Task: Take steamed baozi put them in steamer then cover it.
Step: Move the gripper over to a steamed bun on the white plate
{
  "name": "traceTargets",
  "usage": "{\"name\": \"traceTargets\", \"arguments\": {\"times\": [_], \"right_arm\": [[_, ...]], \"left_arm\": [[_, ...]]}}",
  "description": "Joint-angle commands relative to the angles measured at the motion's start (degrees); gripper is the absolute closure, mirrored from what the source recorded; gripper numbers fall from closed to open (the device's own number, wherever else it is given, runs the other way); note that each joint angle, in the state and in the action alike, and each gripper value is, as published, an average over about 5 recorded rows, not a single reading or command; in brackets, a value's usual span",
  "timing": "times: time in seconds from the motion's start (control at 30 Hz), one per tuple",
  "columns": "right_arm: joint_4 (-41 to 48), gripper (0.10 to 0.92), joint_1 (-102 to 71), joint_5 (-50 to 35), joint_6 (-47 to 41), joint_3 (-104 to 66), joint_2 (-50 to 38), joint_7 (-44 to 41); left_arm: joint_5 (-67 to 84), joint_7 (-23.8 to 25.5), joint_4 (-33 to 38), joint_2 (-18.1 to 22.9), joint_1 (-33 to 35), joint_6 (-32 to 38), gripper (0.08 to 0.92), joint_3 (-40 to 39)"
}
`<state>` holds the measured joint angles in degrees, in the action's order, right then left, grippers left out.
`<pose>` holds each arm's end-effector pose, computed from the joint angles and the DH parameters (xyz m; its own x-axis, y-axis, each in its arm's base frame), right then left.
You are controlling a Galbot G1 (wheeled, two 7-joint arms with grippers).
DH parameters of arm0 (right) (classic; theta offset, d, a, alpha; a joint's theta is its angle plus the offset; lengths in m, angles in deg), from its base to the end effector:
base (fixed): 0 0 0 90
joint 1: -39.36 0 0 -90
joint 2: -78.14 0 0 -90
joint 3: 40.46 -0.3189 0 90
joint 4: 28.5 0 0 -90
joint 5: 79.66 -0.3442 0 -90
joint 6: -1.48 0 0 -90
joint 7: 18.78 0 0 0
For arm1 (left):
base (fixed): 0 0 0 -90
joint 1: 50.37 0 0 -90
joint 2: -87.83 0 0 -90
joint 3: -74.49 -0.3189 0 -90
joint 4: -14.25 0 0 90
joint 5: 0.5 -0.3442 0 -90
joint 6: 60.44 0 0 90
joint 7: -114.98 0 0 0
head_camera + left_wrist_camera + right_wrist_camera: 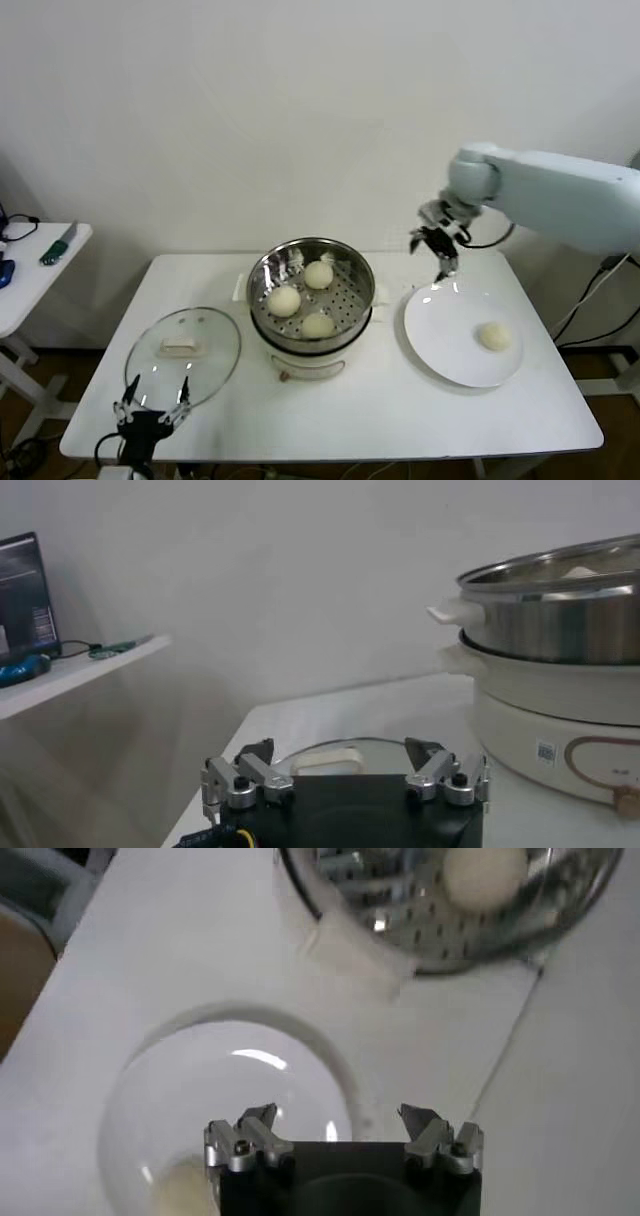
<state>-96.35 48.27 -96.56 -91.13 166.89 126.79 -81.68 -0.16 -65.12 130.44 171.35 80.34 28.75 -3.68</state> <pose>0.5403 -0.0839 -0.0636 -0.1569 -0.0781 0.9845 -0.9292 -0.3261 -0.1739 0.1256 0.0818 -0.3175 -0.9616 -0.1373 0.2377 -0.0865 0.9734 0.2122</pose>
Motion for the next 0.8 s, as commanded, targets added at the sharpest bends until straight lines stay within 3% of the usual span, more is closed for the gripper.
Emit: {"name": "traceTargets", "arguments": {"times": [0.03, 0.3, 0.8], "right_arm": [[7.5, 0.203, -20.2, 10.5, -6.0, -14.2, -12.3, 0.2], [13.6, 0.203, -30.3, 17.5, -3.7, -24.6, -10.9, -0.4], [18.9, 0.203, -35.1, 20.9, -2.8, -29.9, -5.4, 0.0]], "left_arm": [[-0.6, 0.0, 0.1, 0.2, 0.3, -0.1, 0.177, 0.1], [-2.2, -0.3, 0.4, 1.2, 1.2, -0.3, 0.177, -0.1], [-3.3, -0.3, 0.7, 2.2, 1.8, -0.3, 0.177, 0.0]]}}
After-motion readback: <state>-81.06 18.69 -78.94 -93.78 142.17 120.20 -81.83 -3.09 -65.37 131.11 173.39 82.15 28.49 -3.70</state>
